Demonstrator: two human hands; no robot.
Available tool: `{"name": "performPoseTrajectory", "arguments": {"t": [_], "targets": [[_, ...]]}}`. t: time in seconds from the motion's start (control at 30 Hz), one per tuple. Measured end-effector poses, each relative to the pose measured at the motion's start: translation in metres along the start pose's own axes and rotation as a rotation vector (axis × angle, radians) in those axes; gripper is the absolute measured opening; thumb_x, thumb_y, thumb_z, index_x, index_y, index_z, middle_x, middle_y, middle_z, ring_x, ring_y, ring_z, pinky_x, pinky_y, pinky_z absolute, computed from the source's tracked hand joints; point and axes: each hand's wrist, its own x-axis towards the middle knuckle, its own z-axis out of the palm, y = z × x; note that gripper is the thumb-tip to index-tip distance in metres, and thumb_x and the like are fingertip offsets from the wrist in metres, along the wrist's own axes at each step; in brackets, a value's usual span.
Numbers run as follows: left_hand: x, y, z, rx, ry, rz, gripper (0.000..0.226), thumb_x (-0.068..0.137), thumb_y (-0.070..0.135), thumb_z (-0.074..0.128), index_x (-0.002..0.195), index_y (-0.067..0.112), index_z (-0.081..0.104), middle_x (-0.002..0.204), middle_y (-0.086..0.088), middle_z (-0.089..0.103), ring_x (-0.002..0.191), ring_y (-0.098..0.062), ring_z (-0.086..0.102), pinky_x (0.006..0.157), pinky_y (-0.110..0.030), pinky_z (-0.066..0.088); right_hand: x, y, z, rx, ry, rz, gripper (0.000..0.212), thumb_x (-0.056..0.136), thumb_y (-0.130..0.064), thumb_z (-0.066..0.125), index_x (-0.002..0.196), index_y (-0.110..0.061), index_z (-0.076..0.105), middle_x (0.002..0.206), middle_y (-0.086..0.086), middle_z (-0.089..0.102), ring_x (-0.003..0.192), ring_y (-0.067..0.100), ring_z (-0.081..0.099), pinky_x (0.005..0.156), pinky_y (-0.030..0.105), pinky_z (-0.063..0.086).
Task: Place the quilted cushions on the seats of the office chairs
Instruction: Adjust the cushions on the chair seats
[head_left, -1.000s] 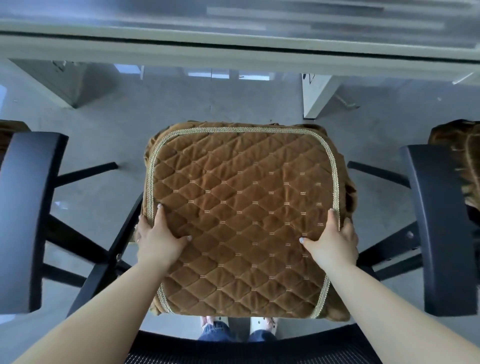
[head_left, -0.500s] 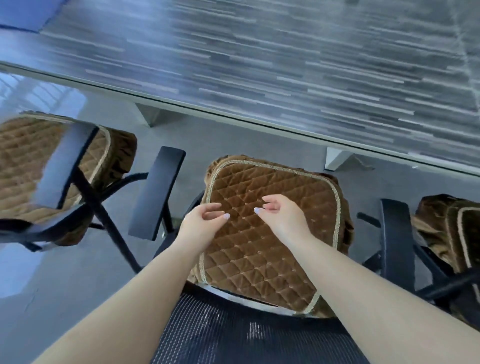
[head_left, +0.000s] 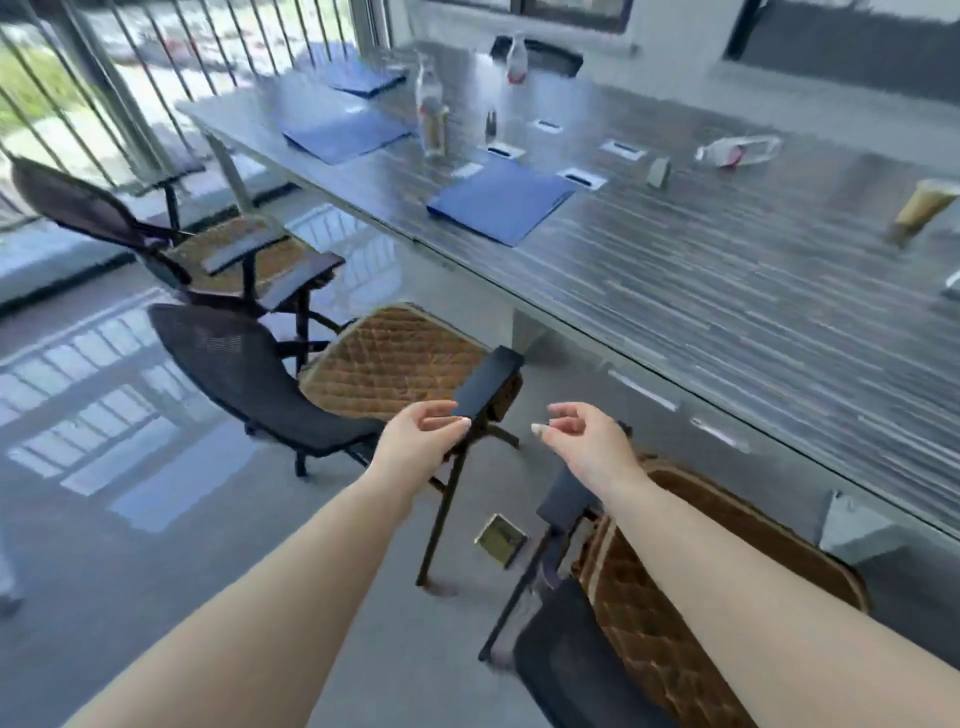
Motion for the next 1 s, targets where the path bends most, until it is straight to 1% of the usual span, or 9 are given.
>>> {"name": "performPoseTrajectory", "arguments": {"t": [0.1,0.27,0.33,0.43,0.5,0.53,0.7,0.8,1.0], "targets": [[0.000,0.004,-0.072,-0.024,0.052,0.027,0.030,0.084,0.024,0.070,0.113,0.020,0.063,0.109,0.001,0.070,0.097,-0.015,0.064,0.084,-0.032,0.050,-0.007,-0.042,0.049,0.021,-0.013,-0.035,0.039,0.084,-0.033,0.070,0.118,-0.018,0.059,0.112,0.001,0.065,0.102,0.018,0.060,0.086,0.031,0.047],[0.008,0.013,-0.197,-0.002,0.085,0.061,0.027,0.083,0.029,0.070,0.109,0.028,0.062,0.101,0.012,0.069,0.105,-0.012,0.062,0.098,-0.038,0.047,-0.014,-0.109,0.136,0.047,-0.012,-0.034,0.034,0.082,-0.036,0.070,0.112,-0.024,0.059,0.117,0.000,0.063,0.106,0.019,0.060,0.093,0.037,0.049],[0.017,0.016,-0.234,-0.011,0.074,0.080,0.026,0.084,0.028,0.069,0.110,0.027,0.060,0.099,0.013,0.068,0.104,-0.010,0.061,0.097,-0.035,0.046,-0.010,-0.130,0.165,0.042,0.004,-0.039,0.036,0.083,-0.036,0.069,0.115,-0.024,0.059,0.119,0.000,0.062,0.107,0.018,0.059,0.087,0.032,0.048],[0.034,0.019,-0.268,-0.022,0.062,0.083,0.025,0.085,0.028,0.068,0.108,0.028,0.059,0.096,0.015,0.066,0.098,-0.005,0.060,0.087,-0.030,0.045,-0.003,-0.155,0.194,0.044,0.014,-0.036,0.039,0.084,-0.037,0.069,0.119,-0.024,0.058,0.121,0.000,0.061,0.108,0.017,0.058,0.071,0.023,0.044],[0.048,0.020,-0.280,-0.018,0.037,0.075,0.023,0.085,0.029,0.068,0.107,0.029,0.059,0.097,0.015,0.066,0.098,-0.005,0.060,0.085,-0.030,0.045,0.005,-0.166,0.206,0.047,0.027,-0.024,0.038,0.084,-0.037,0.068,0.119,-0.024,0.058,0.121,-0.001,0.060,0.109,0.017,0.058,0.060,0.017,0.040],[0.056,0.022,-0.285,-0.013,0.031,0.075,0.023,0.085,0.029,0.068,0.106,0.030,0.059,0.097,0.014,0.067,0.098,-0.006,0.061,0.086,-0.030,0.045,0.009,-0.170,0.211,0.051,0.034,-0.019,0.038,0.084,-0.037,0.068,0.119,-0.024,0.058,0.121,-0.001,0.060,0.109,0.016,0.058,0.060,0.017,0.040],[0.114,0.030,-0.307,0.044,0.001,0.066,0.024,0.084,0.031,0.069,0.107,0.031,0.060,0.098,0.015,0.067,0.101,-0.008,0.062,0.092,-0.034,0.048,0.056,-0.181,0.229,0.067,0.076,0.012,0.038,0.084,-0.037,0.069,0.118,-0.024,0.059,0.121,-0.002,0.061,0.110,0.016,0.058,0.072,0.023,0.044],[0.165,0.037,-0.314,0.085,-0.014,0.048,0.029,0.084,0.030,0.069,0.112,0.028,0.061,0.101,0.010,0.068,0.100,-0.011,0.062,0.091,-0.033,0.049,0.095,-0.178,0.241,0.091,0.102,0.067,0.039,0.084,-0.037,0.069,0.119,-0.023,0.058,0.121,-0.001,0.061,0.108,0.017,0.059,0.084,0.027,0.045],[0.278,0.068,-0.309,0.119,-0.076,-0.039,0.043,0.086,0.029,0.069,0.126,0.019,0.055,0.109,0.001,0.061,0.101,-0.017,0.059,0.087,-0.031,0.049,0.186,-0.174,0.252,0.150,0.147,0.210,0.042,0.086,-0.035,0.067,0.125,-0.021,0.057,0.124,0.001,0.060,0.111,0.019,0.057,0.084,0.026,0.043]]}}
